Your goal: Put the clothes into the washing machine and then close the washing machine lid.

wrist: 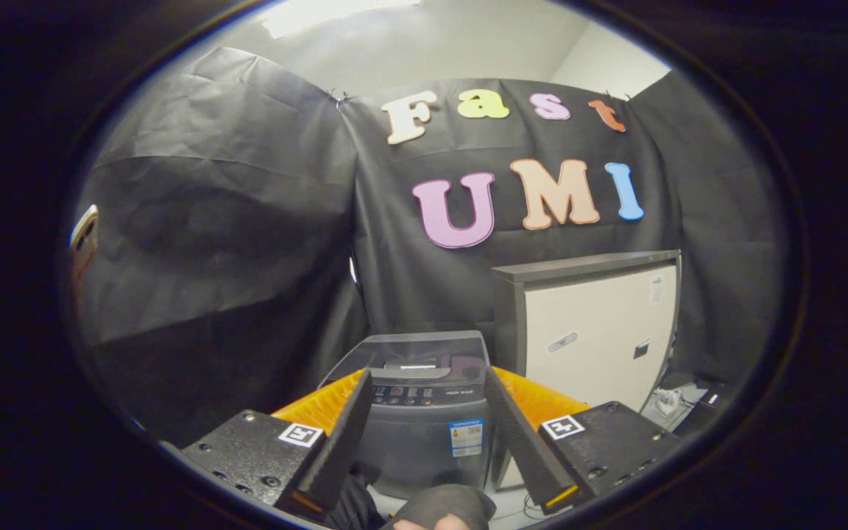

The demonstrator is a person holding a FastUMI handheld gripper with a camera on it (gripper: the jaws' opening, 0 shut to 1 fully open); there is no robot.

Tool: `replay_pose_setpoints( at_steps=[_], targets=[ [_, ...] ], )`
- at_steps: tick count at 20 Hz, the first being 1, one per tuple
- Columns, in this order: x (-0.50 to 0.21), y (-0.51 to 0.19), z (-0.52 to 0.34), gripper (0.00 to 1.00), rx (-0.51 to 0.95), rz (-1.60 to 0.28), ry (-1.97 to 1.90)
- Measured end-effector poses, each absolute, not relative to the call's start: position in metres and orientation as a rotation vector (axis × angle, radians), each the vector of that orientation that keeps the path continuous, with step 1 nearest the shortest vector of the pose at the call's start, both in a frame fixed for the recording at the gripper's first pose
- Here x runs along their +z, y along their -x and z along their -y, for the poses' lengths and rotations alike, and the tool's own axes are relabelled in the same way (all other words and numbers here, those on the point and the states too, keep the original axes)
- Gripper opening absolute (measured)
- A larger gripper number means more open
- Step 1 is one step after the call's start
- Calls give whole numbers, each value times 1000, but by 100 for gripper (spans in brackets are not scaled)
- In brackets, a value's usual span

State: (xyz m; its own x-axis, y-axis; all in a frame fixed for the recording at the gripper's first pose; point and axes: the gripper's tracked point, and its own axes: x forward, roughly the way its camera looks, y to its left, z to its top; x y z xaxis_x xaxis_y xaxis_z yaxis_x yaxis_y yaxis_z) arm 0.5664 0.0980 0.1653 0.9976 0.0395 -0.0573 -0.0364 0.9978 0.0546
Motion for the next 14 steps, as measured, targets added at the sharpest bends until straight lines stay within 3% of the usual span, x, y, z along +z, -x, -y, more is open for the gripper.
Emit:
replay_pose_setpoints(
  at_steps=[14],
  targets=[
    [150,-545,-98,93,21,-71,-67]
  ],
)
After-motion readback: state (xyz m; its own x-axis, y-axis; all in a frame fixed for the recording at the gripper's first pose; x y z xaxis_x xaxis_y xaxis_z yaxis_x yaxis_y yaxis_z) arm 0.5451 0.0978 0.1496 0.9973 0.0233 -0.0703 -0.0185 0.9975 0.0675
